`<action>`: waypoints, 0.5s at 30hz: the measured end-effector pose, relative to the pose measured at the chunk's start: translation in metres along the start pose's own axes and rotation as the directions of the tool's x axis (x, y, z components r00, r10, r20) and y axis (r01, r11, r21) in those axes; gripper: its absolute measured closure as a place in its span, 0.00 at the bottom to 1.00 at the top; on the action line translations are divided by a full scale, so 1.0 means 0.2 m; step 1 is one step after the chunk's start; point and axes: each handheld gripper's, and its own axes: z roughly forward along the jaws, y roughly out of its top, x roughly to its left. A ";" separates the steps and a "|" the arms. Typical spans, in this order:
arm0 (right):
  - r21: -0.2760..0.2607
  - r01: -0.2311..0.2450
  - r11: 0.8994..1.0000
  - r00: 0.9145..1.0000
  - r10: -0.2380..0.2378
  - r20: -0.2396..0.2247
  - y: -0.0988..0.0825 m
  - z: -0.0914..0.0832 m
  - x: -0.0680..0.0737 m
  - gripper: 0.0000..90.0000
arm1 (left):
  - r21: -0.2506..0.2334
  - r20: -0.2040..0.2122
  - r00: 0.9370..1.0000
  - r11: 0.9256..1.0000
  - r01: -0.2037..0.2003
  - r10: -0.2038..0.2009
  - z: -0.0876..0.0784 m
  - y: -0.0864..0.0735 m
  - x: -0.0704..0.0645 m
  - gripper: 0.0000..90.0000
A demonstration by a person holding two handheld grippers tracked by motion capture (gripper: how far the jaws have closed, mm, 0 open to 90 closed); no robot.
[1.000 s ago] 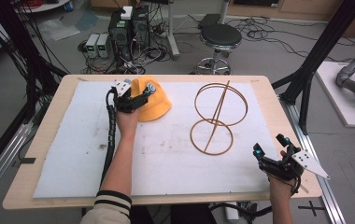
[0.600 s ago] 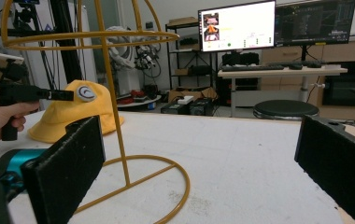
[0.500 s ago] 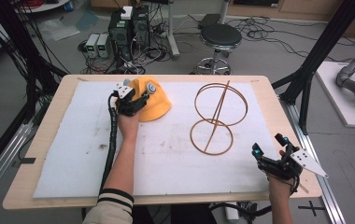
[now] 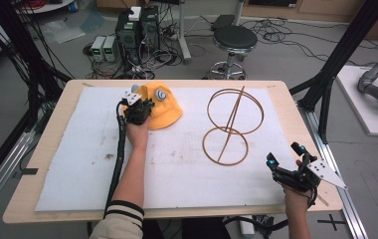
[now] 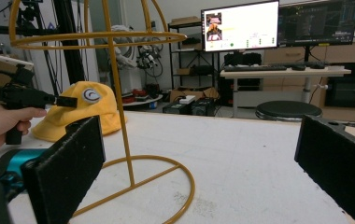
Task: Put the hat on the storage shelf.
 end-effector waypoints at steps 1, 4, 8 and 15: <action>0.003 -0.003 1.000 1.000 0.003 0.000 0.00 0.00 0.00 0.01 | -0.004 0.002 1.000 1.000 -0.009 0.009 0.00 0.00 0.00 0.97; 0.003 -0.003 1.000 1.000 0.003 0.000 0.00 0.00 0.00 0.01 | -0.016 0.012 1.000 1.000 -0.006 0.006 -0.01 0.01 0.00 0.98; 0.003 0.001 1.000 1.000 -0.001 0.001 0.00 0.00 0.00 0.01 | -0.035 0.027 1.000 0.999 -0.001 0.002 -0.03 0.01 0.01 0.98; 0.010 0.001 1.000 1.000 -0.001 -0.002 -0.01 0.01 0.01 0.01 | -0.110 0.081 0.997 0.994 0.015 -0.006 -0.09 0.07 0.01 0.98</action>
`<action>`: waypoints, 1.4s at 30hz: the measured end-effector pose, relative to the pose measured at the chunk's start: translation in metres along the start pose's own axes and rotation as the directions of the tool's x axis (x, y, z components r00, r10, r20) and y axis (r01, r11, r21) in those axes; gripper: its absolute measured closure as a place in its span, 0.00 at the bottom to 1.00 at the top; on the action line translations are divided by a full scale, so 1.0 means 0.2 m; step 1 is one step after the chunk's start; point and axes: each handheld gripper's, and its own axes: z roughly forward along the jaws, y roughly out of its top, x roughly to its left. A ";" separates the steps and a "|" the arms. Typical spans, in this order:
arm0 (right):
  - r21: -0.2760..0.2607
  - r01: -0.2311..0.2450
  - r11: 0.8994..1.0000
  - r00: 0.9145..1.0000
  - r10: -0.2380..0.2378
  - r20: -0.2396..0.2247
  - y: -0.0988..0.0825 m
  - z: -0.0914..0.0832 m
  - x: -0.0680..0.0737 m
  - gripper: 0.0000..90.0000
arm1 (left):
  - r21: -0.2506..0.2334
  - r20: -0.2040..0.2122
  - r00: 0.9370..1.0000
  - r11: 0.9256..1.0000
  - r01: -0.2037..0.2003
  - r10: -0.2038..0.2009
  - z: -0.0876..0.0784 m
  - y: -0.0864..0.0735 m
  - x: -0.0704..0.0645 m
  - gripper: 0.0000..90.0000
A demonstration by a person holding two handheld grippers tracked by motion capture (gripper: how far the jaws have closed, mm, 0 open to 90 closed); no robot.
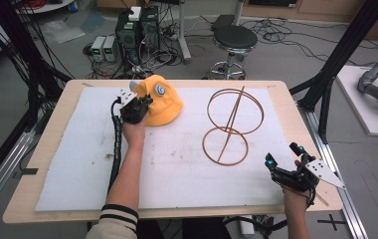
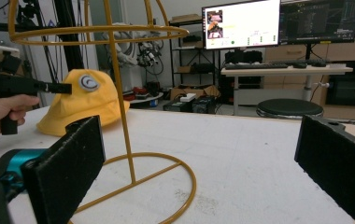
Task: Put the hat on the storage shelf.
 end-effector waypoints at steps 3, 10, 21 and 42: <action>0.004 0.001 1.000 1.000 -0.001 0.000 0.00 0.00 0.01 0.01 | -0.032 0.017 1.000 0.999 -0.010 0.011 -0.04 0.04 -0.01 0.98; 0.004 0.007 1.000 1.000 -0.007 -0.014 0.00 0.02 0.03 0.01 | -0.084 0.026 0.999 0.996 -0.035 0.037 -0.14 0.15 -0.02 0.98; -0.004 -0.003 1.000 1.000 0.003 -0.011 0.00 0.01 0.03 0.01 | -0.152 0.044 0.996 0.986 -0.067 0.074 -0.31 0.35 -0.06 0.98; -0.041 -0.019 0.999 1.000 0.019 0.006 0.03 -0.03 0.00 0.01 | -0.329 0.179 0.972 0.940 -0.089 0.154 -0.57 0.78 -0.37 0.98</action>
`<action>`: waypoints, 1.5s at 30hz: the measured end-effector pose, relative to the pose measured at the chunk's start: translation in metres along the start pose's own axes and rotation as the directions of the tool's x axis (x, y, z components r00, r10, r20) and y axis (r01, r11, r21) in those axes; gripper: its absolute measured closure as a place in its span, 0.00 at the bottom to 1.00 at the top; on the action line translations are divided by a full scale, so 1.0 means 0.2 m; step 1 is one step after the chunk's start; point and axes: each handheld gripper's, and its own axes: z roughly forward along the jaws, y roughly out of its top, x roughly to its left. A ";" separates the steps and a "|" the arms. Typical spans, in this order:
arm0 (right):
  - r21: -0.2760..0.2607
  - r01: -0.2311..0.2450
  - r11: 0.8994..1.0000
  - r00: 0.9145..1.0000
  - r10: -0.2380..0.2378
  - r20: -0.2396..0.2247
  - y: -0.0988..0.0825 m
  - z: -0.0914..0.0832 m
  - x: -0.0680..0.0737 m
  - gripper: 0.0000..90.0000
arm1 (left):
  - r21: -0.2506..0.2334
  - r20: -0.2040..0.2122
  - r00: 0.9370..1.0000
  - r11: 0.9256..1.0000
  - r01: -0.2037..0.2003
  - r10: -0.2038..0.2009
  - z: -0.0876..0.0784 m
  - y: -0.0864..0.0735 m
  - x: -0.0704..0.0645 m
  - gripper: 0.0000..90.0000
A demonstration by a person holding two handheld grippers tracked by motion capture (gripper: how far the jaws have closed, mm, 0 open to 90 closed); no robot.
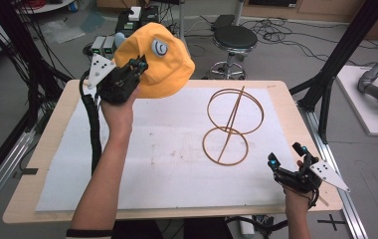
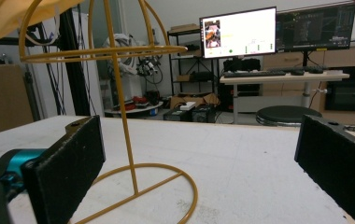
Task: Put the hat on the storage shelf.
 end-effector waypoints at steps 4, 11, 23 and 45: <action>-0.016 -0.005 1.000 1.000 0.005 0.003 0.01 -0.01 0.00 0.01 | -0.030 0.071 0.997 1.000 0.002 0.000 0.01 0.07 -0.11 0.98; -0.028 -0.011 1.000 1.000 0.011 0.006 0.02 -0.02 -0.01 0.01 | -0.045 0.183 0.983 0.999 -0.018 0.026 0.06 0.12 -0.31 0.98; -0.060 0.018 0.998 1.000 -0.018 0.003 0.05 -0.04 0.00 0.01 | 0.014 0.301 0.954 1.000 0.004 -0.008 0.20 0.00 -0.56 0.98; -0.084 0.028 0.996 1.000 -0.028 -0.005 0.06 -0.07 0.00 0.01 | 0.129 0.381 0.924 0.992 -0.008 -0.043 0.28 -0.26 -0.76 0.98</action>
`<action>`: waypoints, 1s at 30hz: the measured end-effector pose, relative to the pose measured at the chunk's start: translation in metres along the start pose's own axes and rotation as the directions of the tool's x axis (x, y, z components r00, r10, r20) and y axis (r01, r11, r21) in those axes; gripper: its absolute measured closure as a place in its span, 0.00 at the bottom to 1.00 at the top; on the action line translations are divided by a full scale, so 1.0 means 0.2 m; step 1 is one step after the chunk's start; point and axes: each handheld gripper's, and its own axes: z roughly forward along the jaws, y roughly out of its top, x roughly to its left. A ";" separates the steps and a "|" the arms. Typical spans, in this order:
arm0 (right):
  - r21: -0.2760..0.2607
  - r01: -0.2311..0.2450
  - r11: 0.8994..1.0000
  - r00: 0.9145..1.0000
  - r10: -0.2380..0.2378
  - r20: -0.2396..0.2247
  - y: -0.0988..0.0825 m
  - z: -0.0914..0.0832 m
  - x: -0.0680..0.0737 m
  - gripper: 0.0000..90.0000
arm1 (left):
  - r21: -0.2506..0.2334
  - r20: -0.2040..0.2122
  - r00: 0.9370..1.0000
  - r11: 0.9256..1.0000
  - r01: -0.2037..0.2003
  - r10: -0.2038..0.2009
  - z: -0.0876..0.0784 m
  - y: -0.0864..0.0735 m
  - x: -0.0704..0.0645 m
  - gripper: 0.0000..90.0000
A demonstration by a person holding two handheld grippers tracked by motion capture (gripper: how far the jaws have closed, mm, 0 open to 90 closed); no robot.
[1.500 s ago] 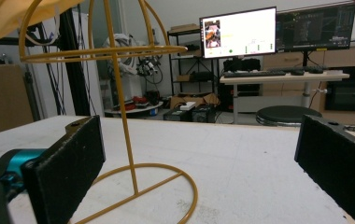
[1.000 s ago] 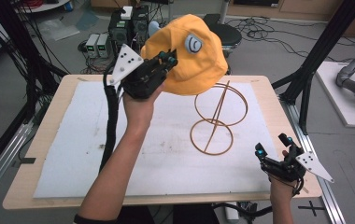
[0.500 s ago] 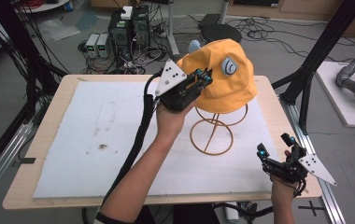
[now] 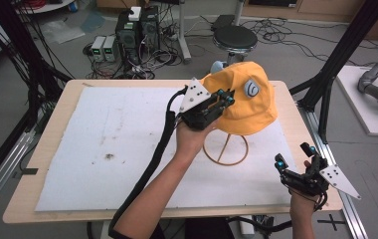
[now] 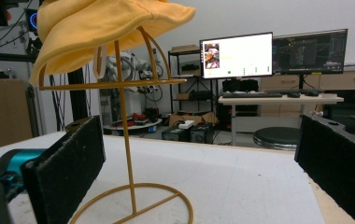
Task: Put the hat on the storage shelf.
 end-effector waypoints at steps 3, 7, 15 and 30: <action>0.000 0.003 1.000 1.000 -0.003 -0.001 0.00 0.00 0.00 0.01 | 0.019 0.010 1.000 1.000 -0.003 0.002 0.00 -0.03 -0.01 0.97; 0.007 0.001 1.000 1.000 -0.001 -0.004 0.00 0.00 0.01 0.01 | 0.039 0.013 1.000 0.999 -0.002 0.002 0.01 -0.05 -0.01 0.96; 0.006 0.007 1.000 1.000 -0.007 -0.003 0.00 0.00 0.01 0.01 | 0.025 -0.054 0.999 1.000 -0.001 0.003 -0.01 -0.04 0.01 0.51; 0.021 0.011 1.000 1.000 -0.011 -0.014 -0.01 0.01 0.02 0.01 | -0.059 -0.163 0.986 0.998 -0.033 0.023 -0.26 0.07 0.19 0.19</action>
